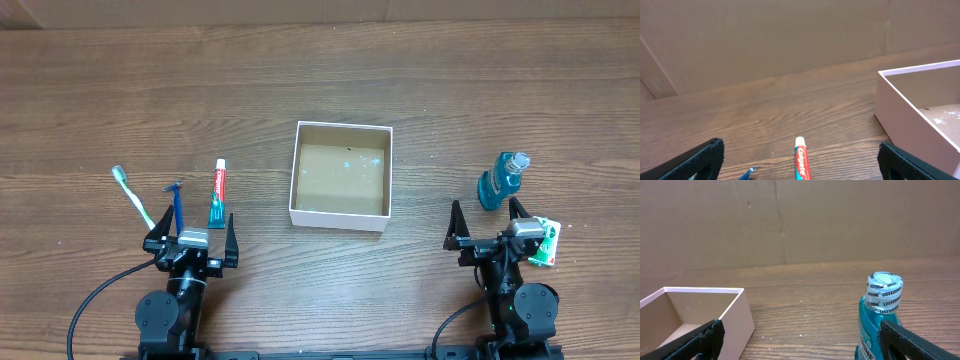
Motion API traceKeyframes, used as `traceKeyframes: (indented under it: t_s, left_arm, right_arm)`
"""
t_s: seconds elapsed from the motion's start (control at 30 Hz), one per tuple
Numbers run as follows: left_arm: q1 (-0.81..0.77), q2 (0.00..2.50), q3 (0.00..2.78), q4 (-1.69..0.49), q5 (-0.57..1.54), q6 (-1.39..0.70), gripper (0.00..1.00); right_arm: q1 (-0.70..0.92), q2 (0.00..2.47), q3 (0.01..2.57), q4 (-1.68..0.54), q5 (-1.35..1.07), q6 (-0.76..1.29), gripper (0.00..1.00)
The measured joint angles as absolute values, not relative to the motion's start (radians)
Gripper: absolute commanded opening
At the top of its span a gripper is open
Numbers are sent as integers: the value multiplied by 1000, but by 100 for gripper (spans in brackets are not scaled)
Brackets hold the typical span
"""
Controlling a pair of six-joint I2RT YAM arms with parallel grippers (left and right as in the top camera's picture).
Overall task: Pack container
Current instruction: 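Move the right gripper toward the teal Listerine bottle, then grasp the teal Listerine bottle with the right gripper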
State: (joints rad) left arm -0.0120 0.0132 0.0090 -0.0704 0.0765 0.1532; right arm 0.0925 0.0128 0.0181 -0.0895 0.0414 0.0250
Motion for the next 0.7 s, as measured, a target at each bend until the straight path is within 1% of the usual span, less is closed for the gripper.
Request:
traceKeyframes:
  t_s: [0.3, 0.43, 0.53, 0.63, 0.67, 0.7]
  left_arm:
    - [-12, 13, 9, -62, 82, 152, 100]
    - [-12, 13, 9, -46, 88, 38, 100]
    - [-12, 14, 41, -138, 93, -37, 100]
    - [-12, 37, 150, -243, 94, -62, 100]
    - [-12, 92, 258, -268, 94, -73, 100]
    - [-12, 118, 303, -295, 94, -76, 100]
  right_arm:
    - [93, 13, 18, -83, 25, 33, 100]
    - [93, 13, 19, -107, 14, 47, 100]
    - [93, 41, 44, -178, 15, 67, 100]
    - [92, 161, 170, -220, 15, 78, 100]
    - [92, 250, 271, -227, 15, 79, 100]
    - [93, 294, 326, -262, 15, 78, 100]
